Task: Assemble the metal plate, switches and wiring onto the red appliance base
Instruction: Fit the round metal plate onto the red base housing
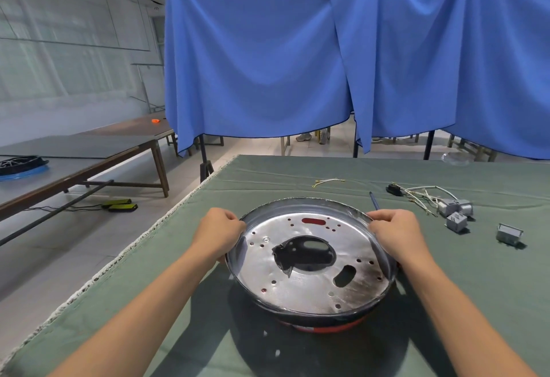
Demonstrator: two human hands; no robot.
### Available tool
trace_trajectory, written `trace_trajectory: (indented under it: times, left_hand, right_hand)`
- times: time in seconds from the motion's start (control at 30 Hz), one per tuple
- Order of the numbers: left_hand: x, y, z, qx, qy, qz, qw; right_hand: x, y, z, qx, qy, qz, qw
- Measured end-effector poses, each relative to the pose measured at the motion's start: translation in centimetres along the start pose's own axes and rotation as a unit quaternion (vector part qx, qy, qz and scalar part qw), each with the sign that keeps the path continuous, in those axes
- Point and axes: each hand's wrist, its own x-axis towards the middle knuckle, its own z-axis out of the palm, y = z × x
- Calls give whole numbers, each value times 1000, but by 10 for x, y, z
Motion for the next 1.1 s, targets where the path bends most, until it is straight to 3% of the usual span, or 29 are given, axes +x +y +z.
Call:
trace_trajectory:
  times: [0.33,0.67,0.9,1.1]
  left_hand:
    - [0,0,4,-53,8,-12,999]
    - [-4,21,-4,-91,69,97,989]
    - [-13,28,-15,-138,127,197,962]
    - [-16,23,-15,-177,146,216,949]
  right_hand:
    - [-6,-3,0,-87,-5,-1,996]
    - [-2,-6,-10,11,-1,-26,1000]
    - [-13,-18,-8,101,79,-114,985]
    - [-21,-21,-4,120,131,-145,973]
